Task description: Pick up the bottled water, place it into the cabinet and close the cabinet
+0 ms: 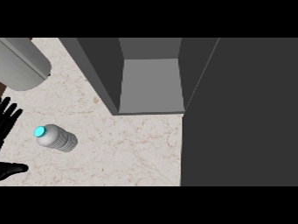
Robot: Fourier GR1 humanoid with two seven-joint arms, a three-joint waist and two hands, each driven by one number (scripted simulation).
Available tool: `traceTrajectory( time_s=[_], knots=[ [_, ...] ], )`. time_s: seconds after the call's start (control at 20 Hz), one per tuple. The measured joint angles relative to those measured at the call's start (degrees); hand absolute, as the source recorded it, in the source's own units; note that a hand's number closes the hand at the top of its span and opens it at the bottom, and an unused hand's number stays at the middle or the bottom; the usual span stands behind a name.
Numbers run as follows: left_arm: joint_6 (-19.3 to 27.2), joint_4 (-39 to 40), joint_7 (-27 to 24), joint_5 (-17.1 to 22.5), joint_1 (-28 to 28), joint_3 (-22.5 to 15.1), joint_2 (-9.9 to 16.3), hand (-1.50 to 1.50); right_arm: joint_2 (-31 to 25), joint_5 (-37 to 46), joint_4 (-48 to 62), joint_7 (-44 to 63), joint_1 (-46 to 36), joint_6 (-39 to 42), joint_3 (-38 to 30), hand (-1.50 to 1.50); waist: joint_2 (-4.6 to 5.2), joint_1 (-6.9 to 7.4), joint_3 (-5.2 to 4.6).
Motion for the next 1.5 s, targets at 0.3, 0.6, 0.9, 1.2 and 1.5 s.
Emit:
traceTrajectory(
  time_s=[0.3, 0.6, 0.9, 1.2, 1.5],
  knots=[
    [-2.2, 15.9, -7.9, -4.1, -4.2, -0.4, -0.6, -1.5, -0.6, 1.3, -0.2, -3.0, 3.2, 0.5, 1.3, -1.5, 0.06, -0.26, -0.04],
    [-3.6, 30.7, -16.7, -8.5, -9.3, -0.6, 0.4, -1.5, -1.6, 2.1, -0.7, -6.6, 7.8, 1.1, 2.5, -1.5, 0.1, -0.68, -0.08],
    [-5.2, 44.0, -27.1, -13.4, -13.8, -2.3, -0.2, -1.5, -2.5, 2.9, -0.8, -8.9, 10.6, 1.0, 4.2, -1.5, 0.24, -0.9, -0.15],
    [-5.2, 54.6, -36.3, -17.6, -16.7, -3.9, -0.6, 1.5, -3.2, 3.3, -0.7, -10.1, 10.8, 0.4, 4.6, -1.5, 0.41, -0.74, -0.2],
    [-3.4, 61.3, -41.5, -19.1, -19.6, -3.9, -0.1, 1.5, -4.6, 3.7, -0.7, -12.5, 12.6, 0.7, 5.0, -1.5, 0.4, -1.23, -0.2]
  ],
)
